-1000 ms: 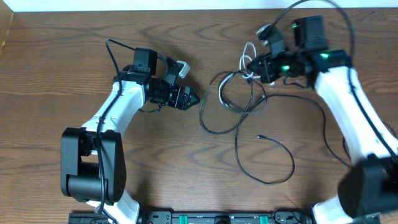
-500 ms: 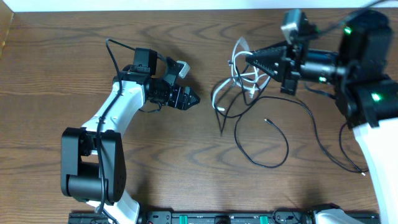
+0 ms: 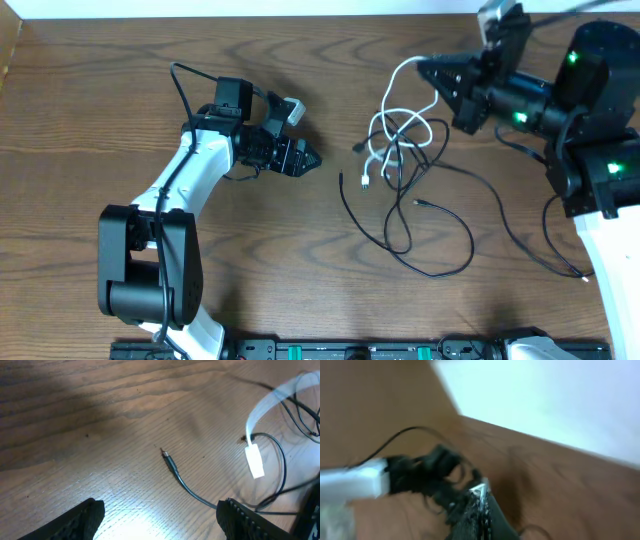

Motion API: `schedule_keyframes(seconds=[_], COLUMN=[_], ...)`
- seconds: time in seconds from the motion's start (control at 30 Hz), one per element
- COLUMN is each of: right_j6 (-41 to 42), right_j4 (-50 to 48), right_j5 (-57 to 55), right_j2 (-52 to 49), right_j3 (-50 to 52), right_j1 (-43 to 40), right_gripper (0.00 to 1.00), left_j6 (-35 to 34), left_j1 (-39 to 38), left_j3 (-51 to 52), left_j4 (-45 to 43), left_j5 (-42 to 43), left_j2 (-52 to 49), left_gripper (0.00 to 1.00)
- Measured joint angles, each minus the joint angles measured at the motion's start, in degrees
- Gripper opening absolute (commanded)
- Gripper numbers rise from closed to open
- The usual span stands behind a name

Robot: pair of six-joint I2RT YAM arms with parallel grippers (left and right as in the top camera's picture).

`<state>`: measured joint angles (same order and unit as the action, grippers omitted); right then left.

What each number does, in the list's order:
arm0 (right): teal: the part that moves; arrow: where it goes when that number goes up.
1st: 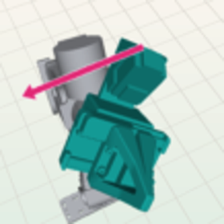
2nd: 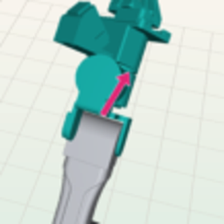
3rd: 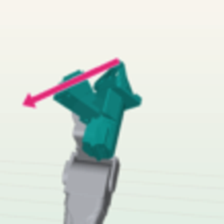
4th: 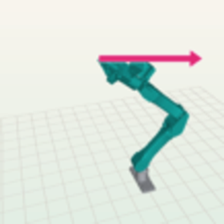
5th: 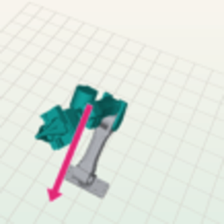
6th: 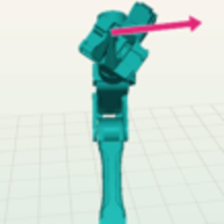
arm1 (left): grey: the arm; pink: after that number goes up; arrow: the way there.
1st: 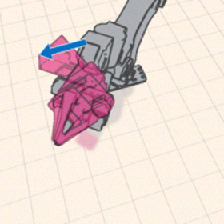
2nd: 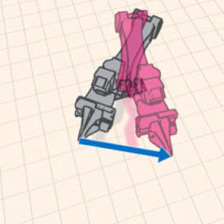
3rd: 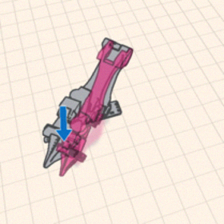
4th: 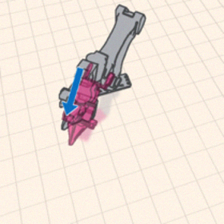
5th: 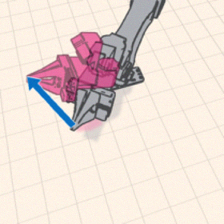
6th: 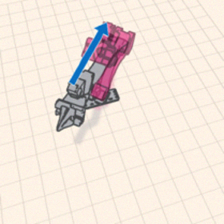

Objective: Untangle cables

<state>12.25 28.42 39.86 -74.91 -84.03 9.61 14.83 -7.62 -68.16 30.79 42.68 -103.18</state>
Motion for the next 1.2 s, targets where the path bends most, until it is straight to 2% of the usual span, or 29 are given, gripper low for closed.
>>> schedule_keyframes(seconds=[0.17, 0.37, 0.47, 0.53, 0.7, 0.83, 1.03, 1.2], right_j6=[9.73, 15.06, 14.86, 13.57, 14.27, 15.47, 16.06, 16.44], right_j4=[-0.68, -14.45, -16.98, -15.61, -6.71, -2.82, -2.16, -4.42], right_j5=[-6.36, 4.39, 6.51, 3.76, -12.55, -17.99, -18.47, -14.27], right_j2=[-1.92, -2.23, -2.16, -2.16, -2.69, -4.31, -5.70, -5.70], right_j3=[0.15, 0.31, 0.31, 0.31, 0.28, 0.28, 0.28, 0.28], right_j1=[-0.02, -0.46, -0.44, -0.44, -0.39, -0.39, -0.39, -0.39], right_gripper=[0.01, 0.01, 0.01, 0.01, 0.01, 0.01, 0.01, 0.01], left_j6=[-0.02, -0.02, 0.00, -0.02, -0.02, -0.28, -2.89, -4.94], left_j1=[0.00, 0.00, 0.00, 0.00, 0.00, 0.00, 0.02, -0.68], left_j3=[0.00, 0.00, 0.00, 0.00, 0.00, 0.00, 0.00, 0.00], left_j4=[-0.02, -0.04, -0.09, -0.09, -0.13, -0.20, -0.39, -1.88], left_j5=[0.00, 0.00, -0.02, 0.00, -0.02, 0.00, 3.15, 9.94], left_j2=[0.00, 0.00, 0.00, 0.00, 0.00, 0.00, 0.52, 7.06], left_gripper=[0.77, 0.77, 0.78, 0.78, 0.78, 0.78, 0.78, 0.77])
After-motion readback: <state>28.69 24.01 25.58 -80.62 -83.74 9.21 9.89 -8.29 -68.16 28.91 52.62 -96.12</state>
